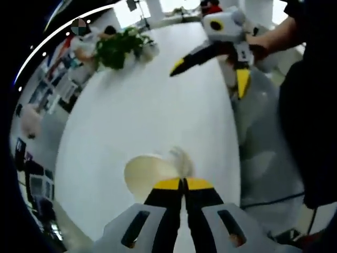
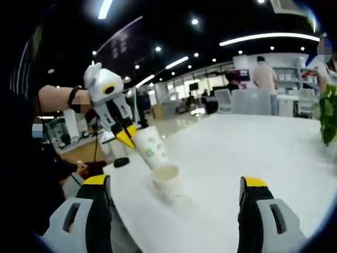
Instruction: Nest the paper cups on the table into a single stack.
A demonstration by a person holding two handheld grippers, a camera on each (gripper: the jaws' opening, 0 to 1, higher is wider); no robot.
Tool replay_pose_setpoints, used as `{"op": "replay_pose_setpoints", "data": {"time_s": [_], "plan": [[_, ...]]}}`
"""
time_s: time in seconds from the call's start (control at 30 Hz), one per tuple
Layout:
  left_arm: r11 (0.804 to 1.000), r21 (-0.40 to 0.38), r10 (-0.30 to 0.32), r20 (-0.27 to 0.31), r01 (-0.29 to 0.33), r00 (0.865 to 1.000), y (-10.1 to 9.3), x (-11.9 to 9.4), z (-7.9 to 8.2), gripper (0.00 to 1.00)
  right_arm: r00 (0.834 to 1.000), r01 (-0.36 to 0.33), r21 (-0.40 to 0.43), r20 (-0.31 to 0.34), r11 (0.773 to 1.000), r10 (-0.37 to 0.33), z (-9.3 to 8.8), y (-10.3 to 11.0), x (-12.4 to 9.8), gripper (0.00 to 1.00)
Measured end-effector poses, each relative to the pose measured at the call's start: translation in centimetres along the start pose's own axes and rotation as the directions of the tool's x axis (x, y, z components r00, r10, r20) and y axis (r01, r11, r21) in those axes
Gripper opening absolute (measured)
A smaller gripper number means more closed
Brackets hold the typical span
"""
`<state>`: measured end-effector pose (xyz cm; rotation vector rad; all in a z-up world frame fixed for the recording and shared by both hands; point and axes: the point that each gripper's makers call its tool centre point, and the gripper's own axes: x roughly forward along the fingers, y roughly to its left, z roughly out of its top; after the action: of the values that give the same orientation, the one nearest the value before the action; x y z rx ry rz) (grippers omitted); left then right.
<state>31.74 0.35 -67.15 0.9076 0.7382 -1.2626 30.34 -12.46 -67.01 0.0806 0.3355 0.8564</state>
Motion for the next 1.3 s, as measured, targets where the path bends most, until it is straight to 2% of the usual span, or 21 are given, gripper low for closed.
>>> {"op": "replay_pose_setpoints", "data": {"time_s": [0.27, 0.37, 0.57, 0.63, 0.83, 0.9, 1.07, 1.2, 1.3], "plan": [[0.997, 0.076, -0.011, -0.075, 0.017, 0.997, 0.3, 1.2, -0.5, 0.00, 1.000, -0.017, -0.007, -0.005, 1.000, 0.017, -0.5, 0.5, 0.1, 1.00], [0.994, 0.100, -0.032, -0.109, 0.043, 0.994, 0.1, 1.9, -0.7, 0.00, 1.000, -0.023, 0.002, -0.007, 1.000, 0.023, -0.8, 0.6, 0.2, 1.00], [0.992, 0.120, -0.032, -0.132, 0.048, 0.991, 0.3, 2.4, -0.2, 0.00, 1.000, -0.030, 0.006, 0.001, 1.000, 0.030, -0.8, 0.9, -0.1, 1.00], [0.982, 0.177, -0.034, -0.182, 0.067, 0.983, 0.2, 2.7, -0.8, 0.00, 0.999, -0.034, 0.018, 0.005, 0.999, 0.034, -1.0, 0.9, -0.1, 1.00], [0.971, 0.216, -0.051, -0.223, 0.100, 0.973, -0.6, 4.0, -1.2, 0.00, 0.999, -0.028, 0.022, 0.020, 0.999, 0.027, -0.6, 0.6, -0.3, 1.00], [0.960, 0.255, -0.051, -0.238, 0.113, 0.970, -0.6, 4.3, -1.5, 0.00, 0.999, -0.026, 0.026, 0.024, 0.999, 0.025, -0.6, 0.5, -0.4, 1.00], [0.968, 0.226, -0.058, -0.232, 0.111, 0.971, -0.6, 4.7, -1.3, 0.00, 0.999, -0.029, 0.027, 0.017, 0.999, 0.029, -1.0, 0.7, -0.8, 1.00], [0.968, 0.224, -0.060, -0.244, 0.117, 0.968, -0.7, 5.1, -1.7, 0.00, 1.000, -0.024, 0.035, 0.018, 0.999, 0.023, -1.1, 0.5, -1.2, 1.00], [0.971, 0.206, -0.073, -0.231, 0.122, 0.970, -0.9, 5.5, -1.6, 0.00, 1.000, -0.020, 0.040, 0.022, 0.999, 0.019, -1.1, 0.4, -1.4, 1.00]]}}
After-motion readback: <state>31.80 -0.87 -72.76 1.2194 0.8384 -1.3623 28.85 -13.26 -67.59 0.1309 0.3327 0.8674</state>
